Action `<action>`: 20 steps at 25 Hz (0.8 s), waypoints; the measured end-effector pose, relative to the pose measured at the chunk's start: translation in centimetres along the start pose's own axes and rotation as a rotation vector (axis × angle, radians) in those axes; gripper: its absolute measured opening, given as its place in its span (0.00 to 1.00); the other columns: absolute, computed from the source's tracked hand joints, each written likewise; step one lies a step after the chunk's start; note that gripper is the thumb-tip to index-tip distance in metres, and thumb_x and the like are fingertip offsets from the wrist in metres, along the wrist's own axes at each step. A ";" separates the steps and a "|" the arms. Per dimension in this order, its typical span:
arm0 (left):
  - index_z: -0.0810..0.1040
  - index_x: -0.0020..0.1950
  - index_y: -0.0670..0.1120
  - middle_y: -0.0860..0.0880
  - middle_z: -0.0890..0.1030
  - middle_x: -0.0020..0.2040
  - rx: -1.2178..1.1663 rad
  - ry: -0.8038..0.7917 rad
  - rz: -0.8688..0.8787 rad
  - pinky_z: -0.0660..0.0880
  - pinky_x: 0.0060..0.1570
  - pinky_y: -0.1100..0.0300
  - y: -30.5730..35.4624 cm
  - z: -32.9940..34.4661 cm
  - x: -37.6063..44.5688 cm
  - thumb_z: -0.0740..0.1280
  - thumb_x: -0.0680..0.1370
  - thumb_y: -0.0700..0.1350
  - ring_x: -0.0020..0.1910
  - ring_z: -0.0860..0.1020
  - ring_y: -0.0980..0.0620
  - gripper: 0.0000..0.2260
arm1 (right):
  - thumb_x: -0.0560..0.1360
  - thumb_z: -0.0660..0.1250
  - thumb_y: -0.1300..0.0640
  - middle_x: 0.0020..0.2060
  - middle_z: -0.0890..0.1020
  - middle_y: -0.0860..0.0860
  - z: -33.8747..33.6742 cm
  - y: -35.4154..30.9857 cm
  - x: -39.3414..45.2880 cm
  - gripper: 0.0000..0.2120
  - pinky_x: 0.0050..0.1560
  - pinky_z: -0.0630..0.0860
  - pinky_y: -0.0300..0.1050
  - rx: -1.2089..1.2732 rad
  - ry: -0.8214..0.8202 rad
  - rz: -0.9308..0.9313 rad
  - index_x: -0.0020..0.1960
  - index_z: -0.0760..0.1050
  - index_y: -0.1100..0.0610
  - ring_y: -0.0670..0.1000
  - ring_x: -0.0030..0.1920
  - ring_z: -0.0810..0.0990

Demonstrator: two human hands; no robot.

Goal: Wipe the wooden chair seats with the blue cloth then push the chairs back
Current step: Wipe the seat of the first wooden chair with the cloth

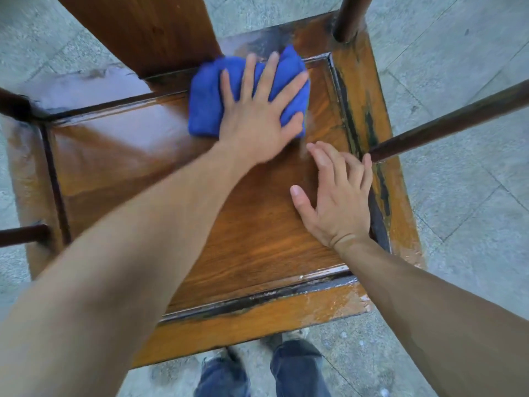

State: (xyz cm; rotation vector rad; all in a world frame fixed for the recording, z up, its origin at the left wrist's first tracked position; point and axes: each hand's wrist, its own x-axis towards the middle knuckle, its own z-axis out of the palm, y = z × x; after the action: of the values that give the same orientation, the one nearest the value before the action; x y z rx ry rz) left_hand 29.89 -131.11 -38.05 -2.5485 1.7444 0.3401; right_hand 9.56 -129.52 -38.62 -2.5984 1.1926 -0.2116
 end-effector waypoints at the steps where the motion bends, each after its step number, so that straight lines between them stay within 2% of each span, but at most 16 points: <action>1: 0.47 0.79 0.66 0.50 0.44 0.83 -0.003 -0.028 0.027 0.40 0.73 0.28 -0.1 -0.6 2.1 0.48 0.80 0.64 0.81 0.42 0.39 0.27 | 0.79 0.54 0.37 0.74 0.67 0.51 0.0 0.0 0.1 0.30 0.76 0.50 0.68 -0.010 -0.004 -0.002 0.76 0.59 0.50 0.58 0.70 0.66; 4: 0.46 0.78 0.68 0.53 0.42 0.83 -0.032 -0.104 0.077 0.37 0.73 0.30 0.2 -1.9 5.6 0.48 0.79 0.61 0.81 0.40 0.42 0.27 | 0.79 0.54 0.37 0.77 0.62 0.54 0.2 0.1 0.1 0.31 0.77 0.49 0.68 -0.031 -0.006 0.002 0.77 0.55 0.49 0.60 0.73 0.65; 6: 0.49 0.78 0.68 0.55 0.45 0.83 -0.009 -0.120 0.237 0.37 0.73 0.31 0.3 -2.1 4.8 0.48 0.78 0.59 0.81 0.42 0.44 0.27 | 0.79 0.53 0.36 0.78 0.59 0.55 0.4 0.2 0.0 0.32 0.76 0.49 0.68 -0.015 0.015 -0.006 0.78 0.53 0.49 0.61 0.75 0.63; 9: 0.55 0.78 0.66 0.55 0.52 0.82 0.066 -0.079 0.549 0.42 0.75 0.32 -0.5 -0.9 -0.5 0.49 0.76 0.59 0.81 0.48 0.45 0.28 | 0.78 0.53 0.36 0.78 0.57 0.59 0.5 0.2 -0.1 0.33 0.75 0.52 0.70 0.050 0.080 -0.028 0.78 0.52 0.50 0.64 0.75 0.62; 12: 0.60 0.78 0.62 0.53 0.58 0.81 0.091 -0.026 0.672 0.49 0.75 0.31 -2.7 1.1 -8.6 0.55 0.74 0.59 0.81 0.54 0.43 0.30 | 0.78 0.54 0.37 0.77 0.60 0.61 0.4 0.2 -0.2 0.32 0.72 0.59 0.70 0.094 0.151 -0.013 0.77 0.55 0.51 0.64 0.74 0.64; 13: 0.59 0.78 0.63 0.53 0.57 0.81 0.097 -0.015 0.650 0.48 0.75 0.31 -3.8 1.9 -11.8 0.57 0.74 0.59 0.81 0.53 0.43 0.30 | 0.78 0.54 0.37 0.77 0.61 0.60 0.4 0.2 -0.2 0.32 0.71 0.60 0.69 0.087 0.145 -0.017 0.77 0.56 0.51 0.64 0.74 0.64; 15: 0.59 0.78 0.64 0.53 0.56 0.82 0.058 0.012 0.463 0.48 0.74 0.29 -6.0 3.2 -18.6 0.60 0.74 0.58 0.81 0.52 0.40 0.31 | 0.79 0.53 0.37 0.77 0.62 0.58 0.3 0.4 -0.2 0.30 0.73 0.57 0.69 0.045 0.095 -0.022 0.77 0.58 0.50 0.63 0.74 0.63; 17: 0.61 0.77 0.64 0.50 0.57 0.82 0.009 0.024 0.154 0.49 0.71 0.26 -6.6 4.1 -25.7 0.61 0.75 0.60 0.80 0.51 0.36 0.30 | 0.79 0.52 0.37 0.77 0.62 0.56 0.1 0.4 -0.2 0.29 0.75 0.54 0.68 0.014 0.049 -0.014 0.76 0.58 0.48 0.62 0.75 0.62; 20: 0.65 0.75 0.63 0.46 0.55 0.82 -0.088 -0.048 -0.268 0.47 0.69 0.23 -3.8 5.5 -33.2 0.58 0.74 0.64 0.79 0.48 0.31 0.28 | 0.79 0.53 0.38 0.77 0.63 0.57 0.0 0.2 -0.1 0.29 0.73 0.59 0.67 0.023 0.065 0.010 0.76 0.60 0.49 0.62 0.74 0.63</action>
State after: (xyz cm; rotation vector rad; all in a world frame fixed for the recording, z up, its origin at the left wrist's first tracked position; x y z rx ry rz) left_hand 21.01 -98.40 -37.21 -2.7636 1.3777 0.4685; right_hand 9.34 -129.60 -38.71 -2.5830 1.2173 -0.3083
